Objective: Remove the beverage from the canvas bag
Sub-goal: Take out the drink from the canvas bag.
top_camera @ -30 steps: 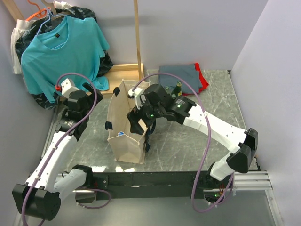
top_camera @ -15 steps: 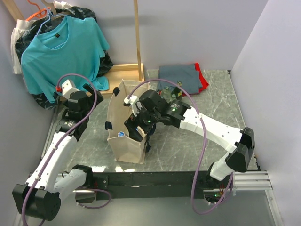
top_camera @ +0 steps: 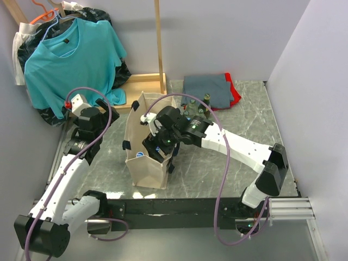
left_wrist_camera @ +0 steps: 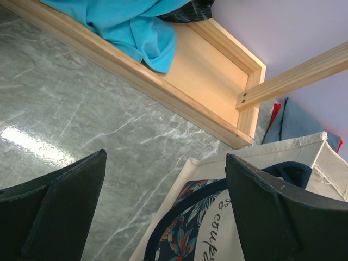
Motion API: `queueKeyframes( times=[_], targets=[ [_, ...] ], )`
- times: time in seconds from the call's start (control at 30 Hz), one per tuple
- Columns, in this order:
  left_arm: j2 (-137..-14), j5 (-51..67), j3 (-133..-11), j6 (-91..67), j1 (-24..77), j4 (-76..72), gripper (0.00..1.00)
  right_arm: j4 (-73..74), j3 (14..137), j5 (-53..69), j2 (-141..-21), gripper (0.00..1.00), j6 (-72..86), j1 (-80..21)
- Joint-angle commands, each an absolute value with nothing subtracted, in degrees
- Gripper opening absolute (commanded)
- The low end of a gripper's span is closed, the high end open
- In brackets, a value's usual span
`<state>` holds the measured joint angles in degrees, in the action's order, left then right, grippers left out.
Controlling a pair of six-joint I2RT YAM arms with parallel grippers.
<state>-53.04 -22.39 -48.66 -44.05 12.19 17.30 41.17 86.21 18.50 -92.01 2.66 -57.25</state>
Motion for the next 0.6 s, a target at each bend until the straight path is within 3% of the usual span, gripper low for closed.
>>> queueKeyframes(
  times=[0.0,0.07,0.17,0.3,0.33,0.57],
  targets=[
    [-51.59,-23.55,-48.17,-43.86,12.04,16.52,0.96,40.96,87.63,18.37,-92.99,0.71,2.02,-57.74],
    [-51.68,-23.55,-48.25,-43.86,12.04,16.61,0.96,41.92,88.59,18.46,-93.51,0.62,2.11,-57.83],
    [-51.94,-23.47,-48.25,-43.68,12.04,16.52,0.96,42.71,89.38,18.72,-94.04,0.37,1.76,-57.74],
    [-51.94,-23.47,-47.99,-43.68,12.04,16.35,0.96,42.89,89.38,18.63,-93.87,0.22,1.41,-57.74],
    [-51.94,-23.47,-47.9,-43.68,12.04,16.35,0.96,43.06,89.56,18.55,-93.95,0.14,1.23,-57.74],
    [-51.68,-23.38,-47.72,-43.77,12.04,16.35,0.96,43.07,90.88,16.44,-93.69,0.01,1.06,-57.83]
  ],
)
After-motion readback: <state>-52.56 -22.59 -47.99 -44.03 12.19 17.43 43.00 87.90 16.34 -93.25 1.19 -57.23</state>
